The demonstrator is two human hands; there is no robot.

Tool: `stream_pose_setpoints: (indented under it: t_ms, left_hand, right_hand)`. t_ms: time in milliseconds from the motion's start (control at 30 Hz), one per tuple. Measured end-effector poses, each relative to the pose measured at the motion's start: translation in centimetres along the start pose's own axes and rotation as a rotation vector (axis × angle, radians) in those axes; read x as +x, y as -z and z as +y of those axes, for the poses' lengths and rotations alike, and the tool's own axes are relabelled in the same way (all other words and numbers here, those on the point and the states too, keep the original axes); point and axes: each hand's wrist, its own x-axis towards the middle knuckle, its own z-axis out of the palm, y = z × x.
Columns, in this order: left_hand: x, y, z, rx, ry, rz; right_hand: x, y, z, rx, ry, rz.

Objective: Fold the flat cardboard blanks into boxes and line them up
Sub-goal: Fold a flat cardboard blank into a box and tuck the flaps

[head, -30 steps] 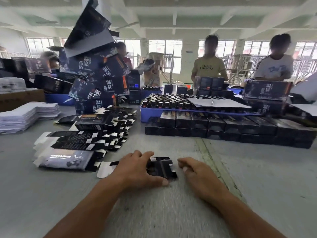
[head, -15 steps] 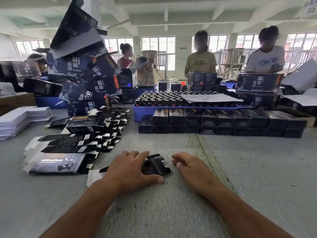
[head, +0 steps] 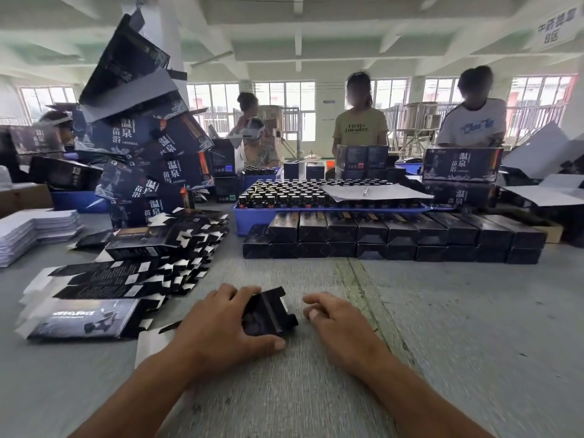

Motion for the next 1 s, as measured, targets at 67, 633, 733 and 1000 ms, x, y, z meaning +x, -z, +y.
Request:
stream_pose_setpoints:
  t_ms: [67, 633, 733, 1000]
  left_hand:
    - [-0.2, 0.3, 0.2, 0.084, -0.044, 0.072]
    - [-2.2, 1.0, 2.7, -0.074, -0.271, 0.360]
    - [-2.4, 1.2, 3.0, -0.105, -0.289, 0.385]
    - [-2.2, 1.1, 3.1, 0.004, -0.408, 0.426]
  right_hand:
    - [0.0, 0.3, -0.1, 0.048, -0.004, 0.023]
    - [-0.9, 1.4, -2.6, 0.296, 0.136, 0.070]
    - [-1.1, 1.5, -3.0, 0.320, 0.153, 0.055]
    - [-1.5, 1.6, -3.0, 0.264, 0.212, 0.122]
